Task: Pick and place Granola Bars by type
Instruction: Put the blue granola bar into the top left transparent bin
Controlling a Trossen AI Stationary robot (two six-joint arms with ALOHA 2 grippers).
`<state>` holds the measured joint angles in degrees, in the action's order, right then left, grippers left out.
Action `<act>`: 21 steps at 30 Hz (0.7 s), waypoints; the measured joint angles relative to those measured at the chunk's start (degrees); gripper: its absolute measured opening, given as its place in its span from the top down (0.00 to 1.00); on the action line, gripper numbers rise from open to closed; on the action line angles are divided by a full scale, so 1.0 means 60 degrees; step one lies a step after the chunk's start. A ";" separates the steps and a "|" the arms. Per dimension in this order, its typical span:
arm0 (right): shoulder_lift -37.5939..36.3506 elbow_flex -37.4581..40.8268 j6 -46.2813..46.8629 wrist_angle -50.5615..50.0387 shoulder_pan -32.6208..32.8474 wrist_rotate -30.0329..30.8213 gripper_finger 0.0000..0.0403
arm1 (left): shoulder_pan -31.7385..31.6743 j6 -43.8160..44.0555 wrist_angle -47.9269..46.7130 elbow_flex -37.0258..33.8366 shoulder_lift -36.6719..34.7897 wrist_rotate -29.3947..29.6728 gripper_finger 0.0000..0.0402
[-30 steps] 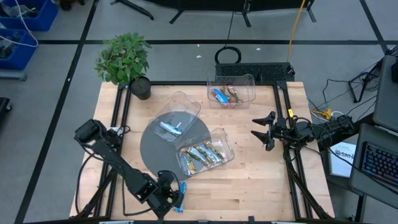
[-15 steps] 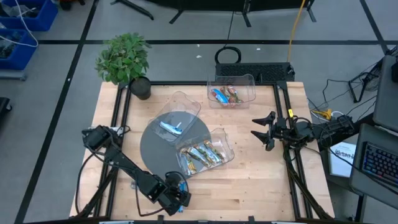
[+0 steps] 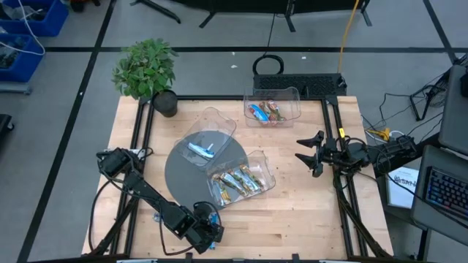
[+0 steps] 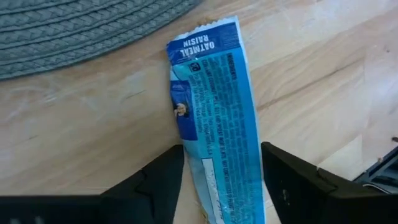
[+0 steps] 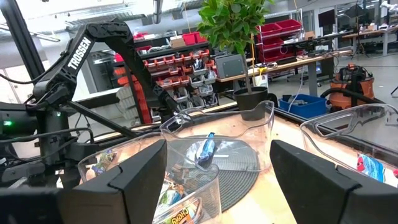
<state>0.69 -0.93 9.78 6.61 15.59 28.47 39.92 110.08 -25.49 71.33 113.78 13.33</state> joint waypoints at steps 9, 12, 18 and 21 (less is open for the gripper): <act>0.0001 -0.0004 0.0000 0.0000 -0.0001 0.0000 0.31 | -0.0053 -0.0002 -0.0215 -0.0018 0.0018 0.0192 0.65; 0.0004 -0.0003 0.0000 0.0000 -0.0003 0.0000 0.31 | -0.0076 -0.0078 -0.0237 -0.0025 0.0028 0.0241 0.74; 0.0002 -0.0002 0.0000 0.0000 -0.0002 -0.0004 0.31 | -0.0102 -0.0541 -0.0231 -0.0044 0.0059 0.0563 0.95; 0.0002 -0.0004 0.0000 0.0000 0.0000 -0.0004 0.31 | -0.0106 -0.0523 -0.0291 -0.0044 0.0056 0.0699 0.96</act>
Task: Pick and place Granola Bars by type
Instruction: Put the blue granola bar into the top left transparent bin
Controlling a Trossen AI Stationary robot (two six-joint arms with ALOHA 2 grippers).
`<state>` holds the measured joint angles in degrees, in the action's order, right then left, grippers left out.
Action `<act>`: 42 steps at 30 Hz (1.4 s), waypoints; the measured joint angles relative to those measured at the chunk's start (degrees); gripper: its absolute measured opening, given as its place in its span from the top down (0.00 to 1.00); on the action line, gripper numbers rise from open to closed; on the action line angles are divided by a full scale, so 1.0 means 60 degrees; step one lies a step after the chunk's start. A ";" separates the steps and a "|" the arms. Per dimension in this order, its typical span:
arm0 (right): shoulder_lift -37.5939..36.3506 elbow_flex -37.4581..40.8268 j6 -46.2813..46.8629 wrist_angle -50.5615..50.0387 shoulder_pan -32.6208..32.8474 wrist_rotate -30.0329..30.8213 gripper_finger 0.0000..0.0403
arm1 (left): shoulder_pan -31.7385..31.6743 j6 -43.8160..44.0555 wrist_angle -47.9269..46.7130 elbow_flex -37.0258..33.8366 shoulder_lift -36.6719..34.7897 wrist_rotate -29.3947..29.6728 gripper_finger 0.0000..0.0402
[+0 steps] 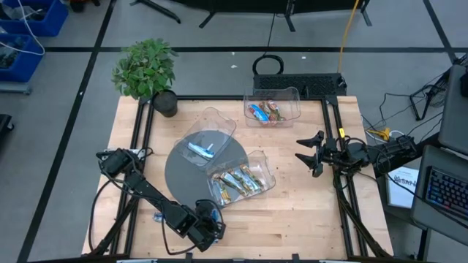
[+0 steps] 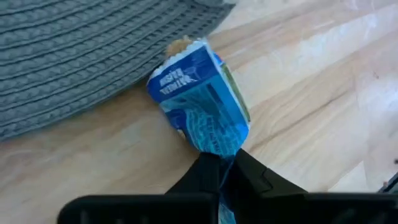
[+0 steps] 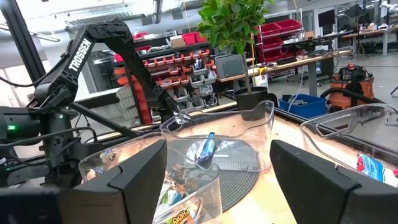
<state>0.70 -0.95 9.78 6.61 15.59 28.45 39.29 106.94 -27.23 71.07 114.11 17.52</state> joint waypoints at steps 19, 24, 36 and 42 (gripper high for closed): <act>-0.0001 0.0001 0.0000 -0.0001 0.0000 0.0004 0.31 | 0.0669 0.1039 -0.2326 -0.0007 -0.2973 0.1388 0.98; 0.0001 0.0000 0.0000 -0.0006 -0.0002 0.0004 0.31 | 0.0790 0.0594 -0.2804 -0.0004 -0.3906 0.1850 0.97; 0.0001 0.0004 0.0000 0.0000 -0.0002 0.0004 0.31 | -0.0682 -0.2493 -0.3550 -0.0004 -0.6175 0.2991 0.98; 0.0001 0.0000 0.0000 0.0000 -0.0001 0.0000 0.31 | -0.2504 -0.5573 -0.3567 0.0004 -0.6964 0.2517 0.98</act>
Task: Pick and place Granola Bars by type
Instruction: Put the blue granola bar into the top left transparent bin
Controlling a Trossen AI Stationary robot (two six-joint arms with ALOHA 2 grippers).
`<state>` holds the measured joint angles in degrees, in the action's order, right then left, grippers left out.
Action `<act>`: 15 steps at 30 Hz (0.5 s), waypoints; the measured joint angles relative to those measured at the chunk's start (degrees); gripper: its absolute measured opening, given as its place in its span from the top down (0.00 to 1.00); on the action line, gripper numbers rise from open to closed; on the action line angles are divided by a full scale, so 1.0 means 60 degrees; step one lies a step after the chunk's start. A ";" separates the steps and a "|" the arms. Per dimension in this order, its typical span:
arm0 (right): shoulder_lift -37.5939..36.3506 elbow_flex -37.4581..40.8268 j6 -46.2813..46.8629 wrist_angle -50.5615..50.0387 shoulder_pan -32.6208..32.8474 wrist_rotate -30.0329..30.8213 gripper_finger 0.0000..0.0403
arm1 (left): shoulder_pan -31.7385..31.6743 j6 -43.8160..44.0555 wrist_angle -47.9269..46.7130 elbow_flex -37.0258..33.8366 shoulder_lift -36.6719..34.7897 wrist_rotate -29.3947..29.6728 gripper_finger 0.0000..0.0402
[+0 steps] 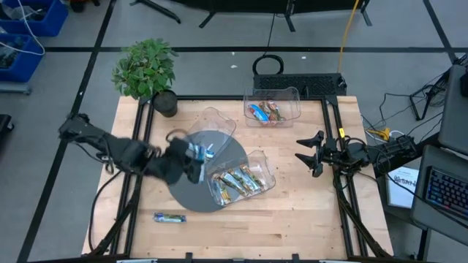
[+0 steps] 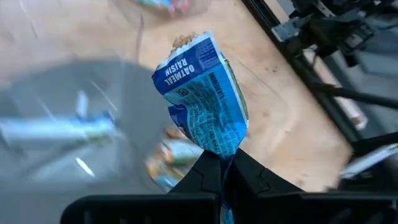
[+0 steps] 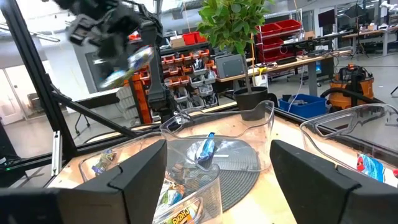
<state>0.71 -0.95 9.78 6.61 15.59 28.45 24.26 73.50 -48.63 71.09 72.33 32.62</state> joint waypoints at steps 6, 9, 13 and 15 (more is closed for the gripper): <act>-0.0001 0.0002 0.0000 -0.0001 0.0001 0.0001 0.31 | -0.2234 -0.3703 0.0156 0.0007 -0.0404 -0.0805 0.98; 0.0000 0.0000 0.0000 -0.0004 0.0001 0.0002 0.31 | -0.3198 -0.5169 0.0254 0.0007 -0.0450 -0.1109 0.98; 0.0000 0.0000 0.0000 -0.0001 0.0001 0.0001 0.31 | -0.4130 -0.7409 0.0321 0.0056 -0.0450 -0.1271 0.98; -0.0001 0.0001 0.0000 0.0000 -0.0002 0.0002 0.31 | -0.4497 -0.8569 0.0355 0.0113 -0.0450 -0.1280 0.98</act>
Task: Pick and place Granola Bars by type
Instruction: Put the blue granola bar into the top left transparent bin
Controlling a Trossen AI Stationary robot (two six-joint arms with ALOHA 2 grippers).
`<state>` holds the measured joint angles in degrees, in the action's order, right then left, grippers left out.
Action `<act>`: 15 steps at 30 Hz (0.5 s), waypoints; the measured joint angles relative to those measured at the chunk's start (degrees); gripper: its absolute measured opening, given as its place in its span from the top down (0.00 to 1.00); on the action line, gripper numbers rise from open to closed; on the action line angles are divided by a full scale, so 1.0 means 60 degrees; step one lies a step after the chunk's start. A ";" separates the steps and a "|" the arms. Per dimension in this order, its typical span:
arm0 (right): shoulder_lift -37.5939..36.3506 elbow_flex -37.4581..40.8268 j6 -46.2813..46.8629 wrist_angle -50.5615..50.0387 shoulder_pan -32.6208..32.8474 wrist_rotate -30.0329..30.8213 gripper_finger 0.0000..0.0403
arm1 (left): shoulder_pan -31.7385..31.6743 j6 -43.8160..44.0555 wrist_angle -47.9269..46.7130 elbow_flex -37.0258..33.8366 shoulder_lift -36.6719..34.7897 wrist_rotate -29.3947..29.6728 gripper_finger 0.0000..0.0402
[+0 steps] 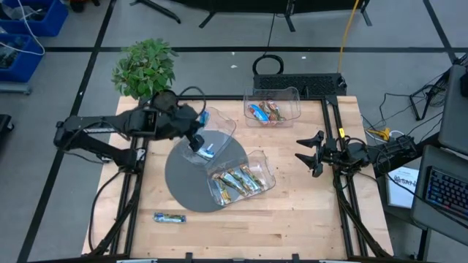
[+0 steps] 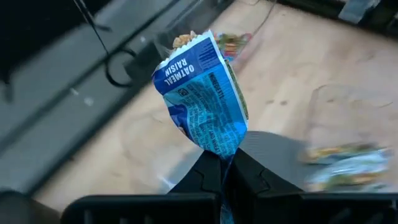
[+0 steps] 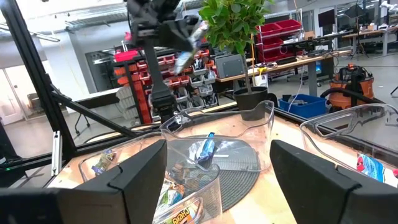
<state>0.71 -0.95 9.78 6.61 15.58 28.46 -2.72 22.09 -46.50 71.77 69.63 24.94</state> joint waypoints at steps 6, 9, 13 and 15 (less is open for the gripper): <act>0.0001 -0.0001 0.0000 -0.0004 0.0002 -0.0002 0.31 | -0.0723 -0.3985 -0.0037 0.0004 0.0033 0.0020 0.98; 0.0001 -0.0001 0.0000 -0.0002 0.0002 -0.0002 0.31 | -0.0830 -0.6165 -0.0042 0.0004 0.0031 0.0071 0.98; 0.0001 0.0003 0.0000 -0.0004 0.0002 -0.0002 0.31 | -0.0849 -0.8538 -0.0044 0.0004 0.0033 0.0741 0.98; 0.0001 0.0001 0.0000 0.0000 0.0001 -0.0001 0.31 | -0.0849 -0.9480 -0.0044 0.0004 0.0033 0.0861 0.98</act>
<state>0.71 -0.94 9.78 6.61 15.59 28.46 -7.81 -34.79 -46.76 71.79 69.82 30.11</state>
